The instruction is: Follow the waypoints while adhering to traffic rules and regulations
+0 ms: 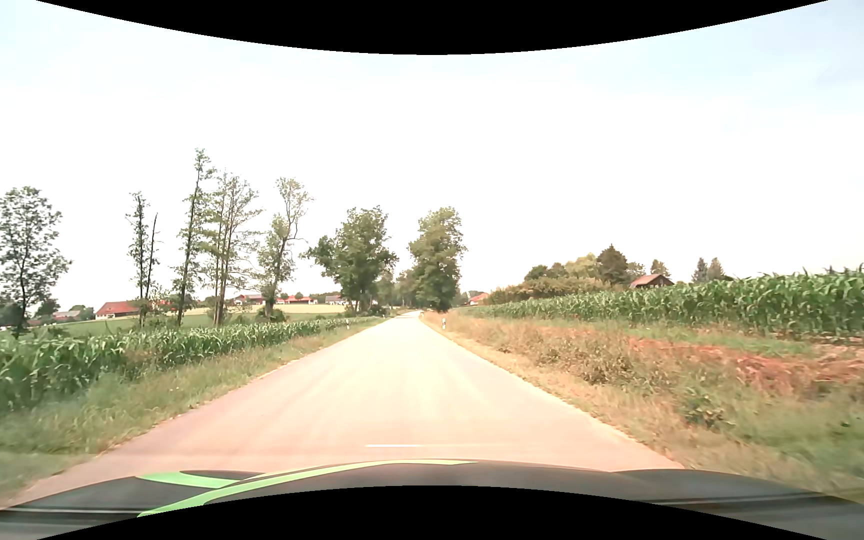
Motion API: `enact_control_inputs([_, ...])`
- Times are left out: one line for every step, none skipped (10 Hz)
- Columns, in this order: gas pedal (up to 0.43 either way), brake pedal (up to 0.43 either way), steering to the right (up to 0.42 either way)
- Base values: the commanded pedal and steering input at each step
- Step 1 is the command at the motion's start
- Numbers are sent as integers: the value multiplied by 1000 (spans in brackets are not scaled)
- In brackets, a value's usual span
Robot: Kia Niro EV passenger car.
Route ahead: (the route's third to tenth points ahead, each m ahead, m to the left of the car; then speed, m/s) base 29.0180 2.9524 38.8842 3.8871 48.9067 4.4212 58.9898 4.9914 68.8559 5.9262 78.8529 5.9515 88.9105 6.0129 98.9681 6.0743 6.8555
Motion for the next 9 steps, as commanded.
enact_control_inputs([358,0,-47])
enact_control_inputs([358,0,-38])
enact_control_inputs([370,0,-29])
enact_control_inputs([370,0,-25])
enact_control_inputs([370,0,-22])
enact_control_inputs([378,0,-18])
enact_control_inputs([378,0,-14])
enact_control_inputs([378,0,-11])
enact_control_inputs([378,0,-8])
